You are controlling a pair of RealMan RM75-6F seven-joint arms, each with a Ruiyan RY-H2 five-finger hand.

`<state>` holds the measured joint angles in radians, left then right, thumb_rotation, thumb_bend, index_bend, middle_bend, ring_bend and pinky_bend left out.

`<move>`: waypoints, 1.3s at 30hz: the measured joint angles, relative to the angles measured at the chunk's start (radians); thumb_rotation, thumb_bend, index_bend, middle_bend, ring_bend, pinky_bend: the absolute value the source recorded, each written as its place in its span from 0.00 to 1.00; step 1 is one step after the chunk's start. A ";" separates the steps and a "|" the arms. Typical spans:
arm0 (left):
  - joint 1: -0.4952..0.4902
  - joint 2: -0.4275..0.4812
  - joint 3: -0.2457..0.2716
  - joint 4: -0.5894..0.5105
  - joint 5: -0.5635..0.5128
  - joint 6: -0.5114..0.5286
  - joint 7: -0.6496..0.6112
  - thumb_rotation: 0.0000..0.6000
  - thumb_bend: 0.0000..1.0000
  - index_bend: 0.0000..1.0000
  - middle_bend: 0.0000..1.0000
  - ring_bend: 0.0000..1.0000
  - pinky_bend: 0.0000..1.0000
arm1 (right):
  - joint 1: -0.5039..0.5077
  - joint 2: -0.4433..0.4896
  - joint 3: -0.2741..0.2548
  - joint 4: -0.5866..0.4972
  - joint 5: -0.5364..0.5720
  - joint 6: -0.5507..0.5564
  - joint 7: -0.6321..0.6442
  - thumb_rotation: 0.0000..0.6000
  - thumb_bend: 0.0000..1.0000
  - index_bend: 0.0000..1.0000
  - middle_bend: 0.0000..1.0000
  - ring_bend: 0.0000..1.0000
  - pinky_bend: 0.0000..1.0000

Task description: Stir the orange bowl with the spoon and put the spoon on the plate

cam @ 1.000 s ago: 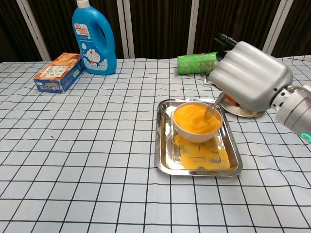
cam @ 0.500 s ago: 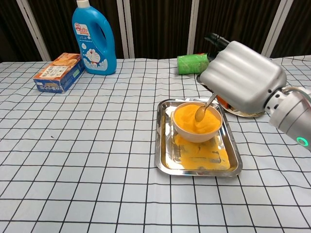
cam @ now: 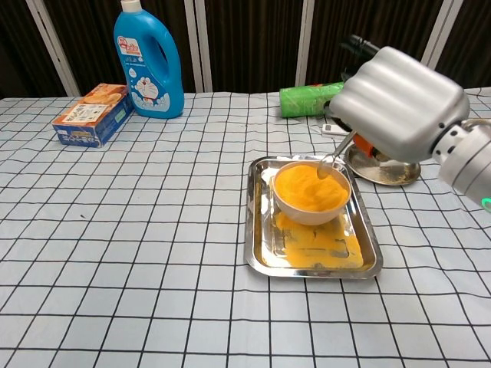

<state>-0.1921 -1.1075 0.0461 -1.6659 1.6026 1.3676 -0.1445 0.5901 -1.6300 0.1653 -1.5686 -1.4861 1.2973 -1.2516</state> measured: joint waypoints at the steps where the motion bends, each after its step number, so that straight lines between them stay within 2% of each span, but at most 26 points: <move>1: 0.000 0.000 0.000 0.000 -0.001 -0.001 0.000 1.00 0.00 0.00 0.00 0.00 0.00 | 0.001 0.004 0.011 -0.001 0.004 0.002 0.003 1.00 0.50 0.67 0.58 0.30 0.00; 7: -0.002 0.000 -0.002 -0.002 -0.007 -0.005 0.003 1.00 0.00 0.00 0.00 0.00 0.00 | 0.011 0.042 0.078 0.033 0.060 0.005 0.017 1.00 0.50 0.67 0.58 0.30 0.00; 14: -0.004 0.003 0.000 -0.006 -0.009 -0.013 -0.001 1.00 0.00 0.00 0.00 0.00 0.00 | 0.026 0.061 0.095 0.157 0.115 -0.034 0.040 1.00 0.50 0.67 0.58 0.30 0.00; 32: -0.010 0.014 -0.002 -0.013 -0.028 -0.035 -0.024 1.00 0.00 0.00 0.00 0.00 0.00 | 0.112 -0.116 0.048 0.608 0.151 -0.145 0.116 1.00 0.50 0.67 0.58 0.30 0.00; 39: -0.009 0.016 -0.002 -0.016 -0.030 -0.035 -0.027 1.00 0.00 0.00 0.00 0.00 0.00 | 0.130 -0.154 0.027 0.686 0.148 -0.164 0.108 1.00 0.50 0.67 0.58 0.30 0.00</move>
<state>-0.2015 -1.0915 0.0438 -1.6818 1.5726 1.3326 -0.1715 0.7205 -1.7844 0.1920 -0.8826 -1.3382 1.1335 -1.1432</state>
